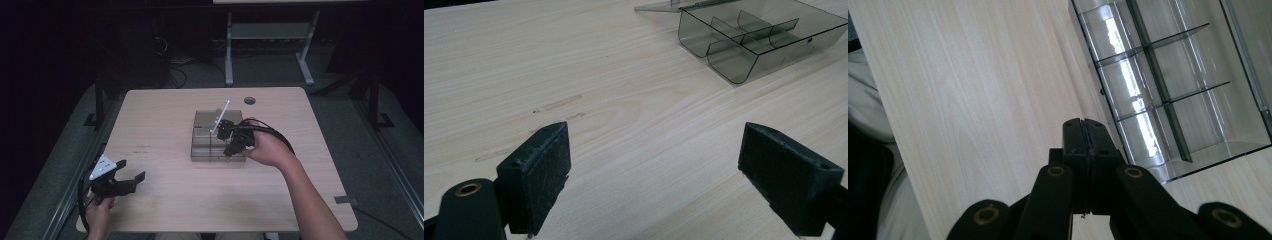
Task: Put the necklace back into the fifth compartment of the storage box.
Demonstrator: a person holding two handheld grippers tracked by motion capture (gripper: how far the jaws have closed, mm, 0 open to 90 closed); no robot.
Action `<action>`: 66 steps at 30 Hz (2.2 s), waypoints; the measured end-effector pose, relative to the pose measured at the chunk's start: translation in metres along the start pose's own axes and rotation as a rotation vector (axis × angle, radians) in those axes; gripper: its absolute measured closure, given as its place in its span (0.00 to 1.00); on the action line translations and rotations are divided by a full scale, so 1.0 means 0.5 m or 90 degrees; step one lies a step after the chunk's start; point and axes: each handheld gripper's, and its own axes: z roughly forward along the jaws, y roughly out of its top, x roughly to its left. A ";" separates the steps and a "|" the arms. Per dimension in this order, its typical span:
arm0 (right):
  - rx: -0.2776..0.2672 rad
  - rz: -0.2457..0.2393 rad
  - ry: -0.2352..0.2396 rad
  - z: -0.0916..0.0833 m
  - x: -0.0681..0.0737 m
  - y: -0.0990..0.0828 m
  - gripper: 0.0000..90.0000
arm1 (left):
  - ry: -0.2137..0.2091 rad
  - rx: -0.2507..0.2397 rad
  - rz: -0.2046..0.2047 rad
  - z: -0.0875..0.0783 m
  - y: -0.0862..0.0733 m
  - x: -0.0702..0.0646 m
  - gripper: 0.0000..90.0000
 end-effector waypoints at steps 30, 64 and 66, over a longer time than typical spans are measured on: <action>-0.020 0.023 0.009 0.044 -0.065 0.051 0.99 | -0.005 0.001 -0.003 0.001 -0.001 -0.001 0.15; -0.011 0.070 0.032 0.109 -0.126 0.066 0.99 | -0.003 -0.003 -0.012 0.000 -0.003 0.004 0.15; -0.011 0.074 0.036 0.115 -0.128 0.065 0.99 | -0.003 -0.003 -0.014 0.000 -0.003 0.004 0.15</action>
